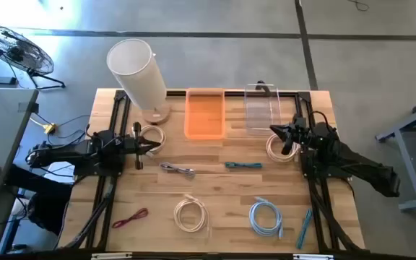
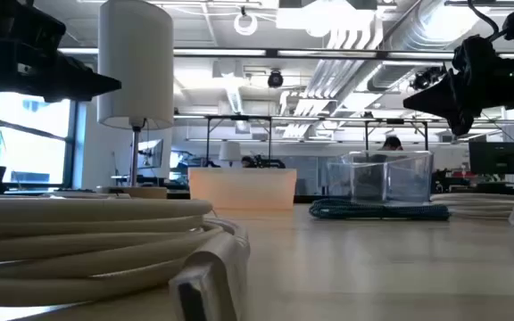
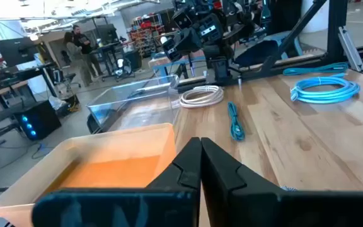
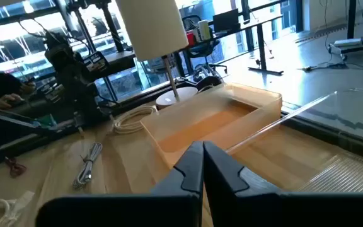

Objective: Pick & Place USB Port

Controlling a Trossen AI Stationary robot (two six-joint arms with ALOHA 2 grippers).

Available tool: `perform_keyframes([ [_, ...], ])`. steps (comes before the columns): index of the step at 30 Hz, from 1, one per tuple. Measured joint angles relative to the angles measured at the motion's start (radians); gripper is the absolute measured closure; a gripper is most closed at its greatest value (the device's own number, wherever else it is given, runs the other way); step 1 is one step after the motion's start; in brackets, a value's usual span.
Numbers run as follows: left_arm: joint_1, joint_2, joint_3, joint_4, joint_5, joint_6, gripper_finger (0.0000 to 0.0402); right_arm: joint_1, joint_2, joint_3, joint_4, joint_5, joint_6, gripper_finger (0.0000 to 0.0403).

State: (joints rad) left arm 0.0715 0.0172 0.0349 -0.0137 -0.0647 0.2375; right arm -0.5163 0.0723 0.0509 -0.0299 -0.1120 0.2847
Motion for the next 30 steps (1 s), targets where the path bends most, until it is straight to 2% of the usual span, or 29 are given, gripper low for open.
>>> perform_keyframes([
  [13,0.0,0.0,0.002,-0.01,0.003,-0.004,0.0401,0.0,0.0,0.0,-0.021,-0.01,0.017,0.0402],
  [16,0.0,0.0,0.002,-0.011,0.002,-0.003,0.0401,0.0,0.0,0.0,-0.043,-0.013,-0.022,0.0402],
  [20,0.0,0.0,0.002,-0.01,-0.004,0.044,0.0401,0.0,0.0,0.001,-0.042,-0.051,-0.1,0.0402],
  [24,0.0,0.0,0.002,-0.006,-0.004,0.025,0.0401,0.0,0.0,0.001,0.017,-0.077,-0.077,0.0402],
  [30,0.0,0.0,0.002,-0.004,-0.004,0.016,0.0401,0.0,0.0,0.109,0.011,-0.107,-0.106,0.0402],
])
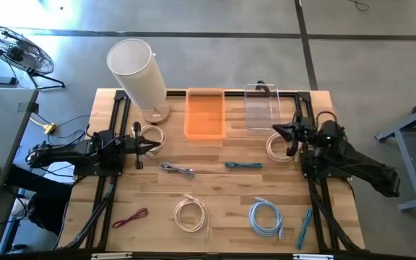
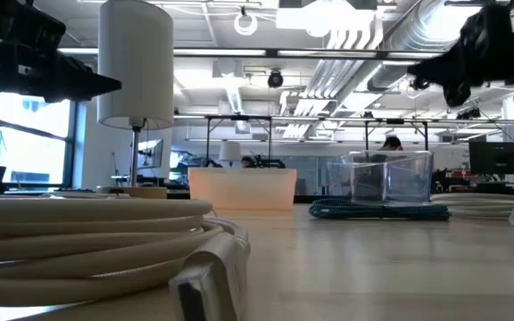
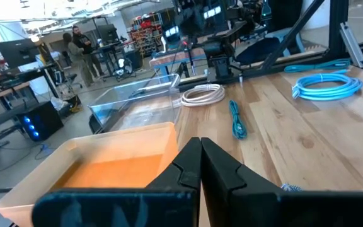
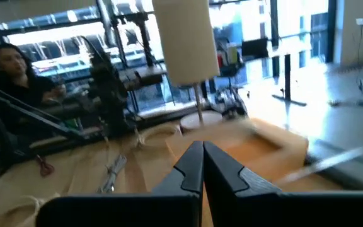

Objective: Pick & Place USB Port

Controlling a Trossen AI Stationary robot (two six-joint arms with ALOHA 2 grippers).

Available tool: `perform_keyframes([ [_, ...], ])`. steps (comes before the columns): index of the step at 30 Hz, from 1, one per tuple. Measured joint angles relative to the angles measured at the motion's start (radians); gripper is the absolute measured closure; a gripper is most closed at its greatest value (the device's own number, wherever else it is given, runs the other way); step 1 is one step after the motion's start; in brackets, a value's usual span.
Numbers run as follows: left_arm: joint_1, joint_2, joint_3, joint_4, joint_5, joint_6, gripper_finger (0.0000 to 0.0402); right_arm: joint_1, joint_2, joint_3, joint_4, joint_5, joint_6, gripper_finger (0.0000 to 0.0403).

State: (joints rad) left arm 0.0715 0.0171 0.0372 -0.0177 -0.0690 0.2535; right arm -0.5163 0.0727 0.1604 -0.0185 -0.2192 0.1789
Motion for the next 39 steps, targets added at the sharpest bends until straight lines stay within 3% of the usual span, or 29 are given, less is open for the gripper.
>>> perform_keyframes([
  [9,0.0,0.0,0.0,0.002,-0.003,0.0,0.0401,0.0,0.13,0.36,-0.261,-0.009,-0.071,0.0402],
  [19,0.0,0.0,0.002,-0.008,-0.007,0.001,0.0401,0.0,0.514,0.857,-0.77,-0.019,-0.128,0.0402],
  [23,0.0,0.0,0.002,-0.01,-0.007,0.003,0.0401,0.001,0.666,1.001,-0.908,-0.036,-0.154,0.0382],
  [28,0.0,0.0,0.002,-0.012,-0.006,0.003,0.0401,0.054,0.809,1.094,-0.989,-0.049,-0.154,0.0324],
  [35,0.0,0.0,0.003,-0.023,0.006,0.003,0.0401,0.185,0.943,1.101,-1.015,-0.049,-0.166,0.0228],
  [39,0.0,0.0,0.003,-0.027,0.012,0.003,0.0401,0.276,1.025,1.1,-1.03,-0.04,-0.246,0.0199],
])
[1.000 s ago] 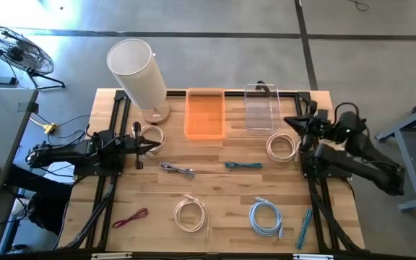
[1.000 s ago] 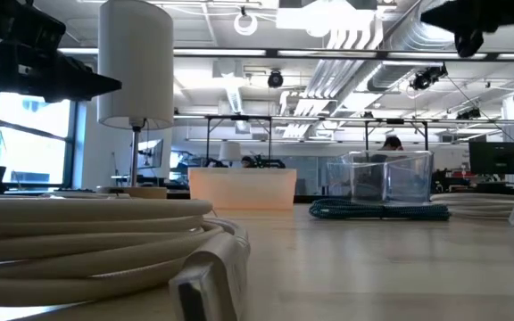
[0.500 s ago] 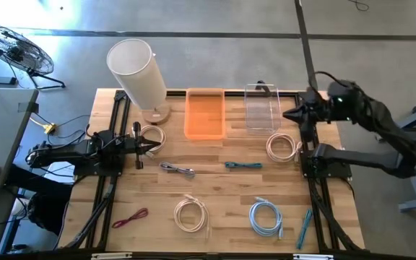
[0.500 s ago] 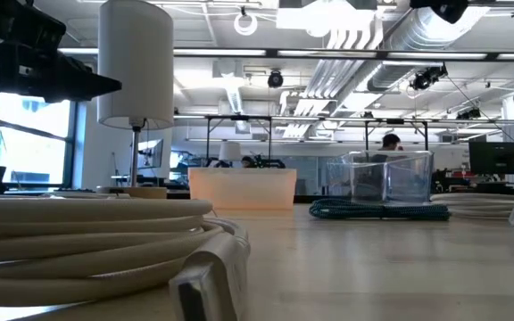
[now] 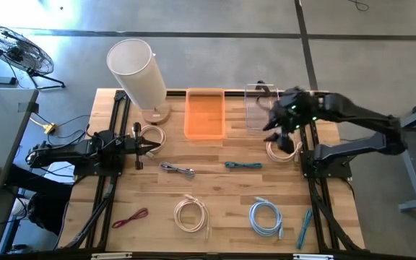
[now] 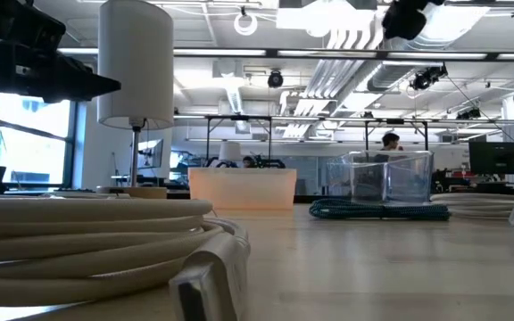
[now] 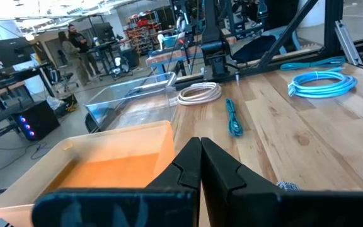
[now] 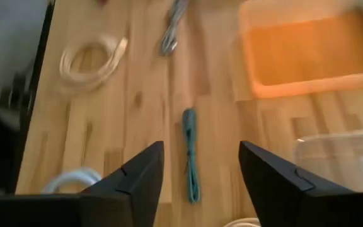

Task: Pick & Place USB Port
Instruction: Put the top black blue charger cable into the transparent bin

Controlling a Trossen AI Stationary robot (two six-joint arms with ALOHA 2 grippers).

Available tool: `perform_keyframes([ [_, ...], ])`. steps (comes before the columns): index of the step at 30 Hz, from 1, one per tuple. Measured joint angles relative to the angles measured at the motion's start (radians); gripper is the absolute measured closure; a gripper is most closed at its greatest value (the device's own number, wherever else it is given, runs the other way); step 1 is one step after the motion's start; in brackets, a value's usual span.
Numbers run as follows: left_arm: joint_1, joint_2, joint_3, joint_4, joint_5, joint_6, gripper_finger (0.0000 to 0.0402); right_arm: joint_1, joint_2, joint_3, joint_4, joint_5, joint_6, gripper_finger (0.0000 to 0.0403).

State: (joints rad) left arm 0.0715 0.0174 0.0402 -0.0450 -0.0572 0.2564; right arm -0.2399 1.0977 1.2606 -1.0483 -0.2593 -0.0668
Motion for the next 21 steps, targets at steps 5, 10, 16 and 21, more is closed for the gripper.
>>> perform_keyframes([
  [5,0.0,0.0,0.0,-0.002,0.001,0.0,0.0401,0.079,0.102,0.0,0.014,0.079,-0.071,0.019],
  [10,0.0,0.0,0.0,-0.004,0.001,0.0,0.0401,0.105,0.221,0.0,-0.004,0.149,-0.12,0.0192],
  [16,0.0,0.0,0.0,-0.005,0.002,0.0,0.0401,0.105,0.378,0.0,-0.015,0.146,-0.118,0.0203],
  [21,0.0,0.0,0.0,-0.006,0.002,-0.006,0.0401,0.105,0.495,0.0,-0.054,0.138,-0.136,0.0213],
])
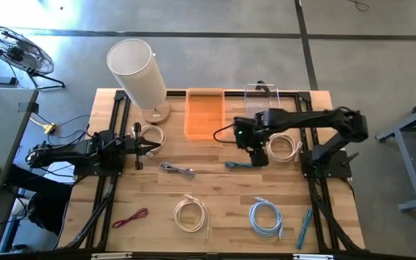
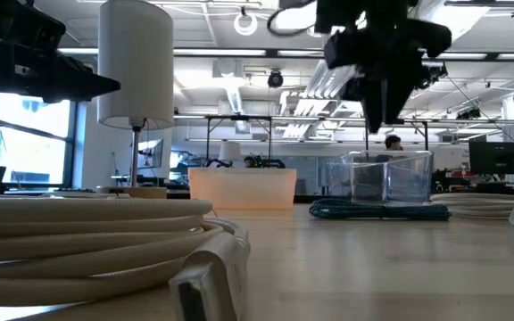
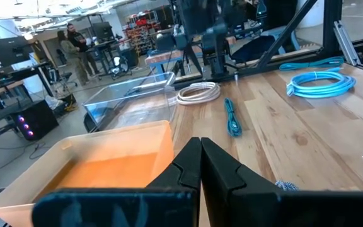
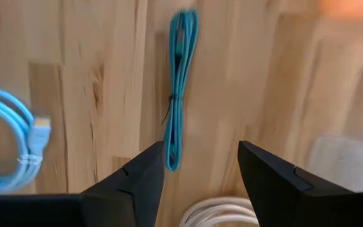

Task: Pick & Place USB Port
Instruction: Put the top black blue charger cable into the transparent bin

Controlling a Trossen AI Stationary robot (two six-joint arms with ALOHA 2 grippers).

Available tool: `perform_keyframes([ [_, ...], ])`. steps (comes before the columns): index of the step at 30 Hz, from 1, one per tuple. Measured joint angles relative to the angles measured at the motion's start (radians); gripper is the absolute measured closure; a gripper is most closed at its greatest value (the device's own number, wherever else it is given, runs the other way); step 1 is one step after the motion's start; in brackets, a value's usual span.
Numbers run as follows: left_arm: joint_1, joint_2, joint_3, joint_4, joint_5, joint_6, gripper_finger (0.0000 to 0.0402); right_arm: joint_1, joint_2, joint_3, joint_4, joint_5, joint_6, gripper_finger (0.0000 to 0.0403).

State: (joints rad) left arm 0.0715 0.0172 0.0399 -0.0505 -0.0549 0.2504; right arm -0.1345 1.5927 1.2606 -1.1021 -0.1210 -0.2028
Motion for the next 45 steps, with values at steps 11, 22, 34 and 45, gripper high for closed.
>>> perform_keyframes([
  [11,0.0,0.0,0.0,-0.006,0.04,-0.024,0.0401,0.013,0.155,0.0,-0.005,-0.103,-0.008,0.0228],
  [22,0.0,0.0,-0.001,-0.005,0.041,-0.024,0.0401,0.082,0.208,0.0,0.102,-0.041,0.001,0.0231],
  [34,0.0,0.0,-0.001,-0.005,0.046,-0.024,0.0401,0.092,0.208,-0.054,0.229,-0.008,0.058,0.0233],
  [45,0.0,0.0,-0.002,-0.004,0.046,-0.024,0.0401,0.091,0.199,-0.281,0.422,-0.006,0.075,0.0234],
])
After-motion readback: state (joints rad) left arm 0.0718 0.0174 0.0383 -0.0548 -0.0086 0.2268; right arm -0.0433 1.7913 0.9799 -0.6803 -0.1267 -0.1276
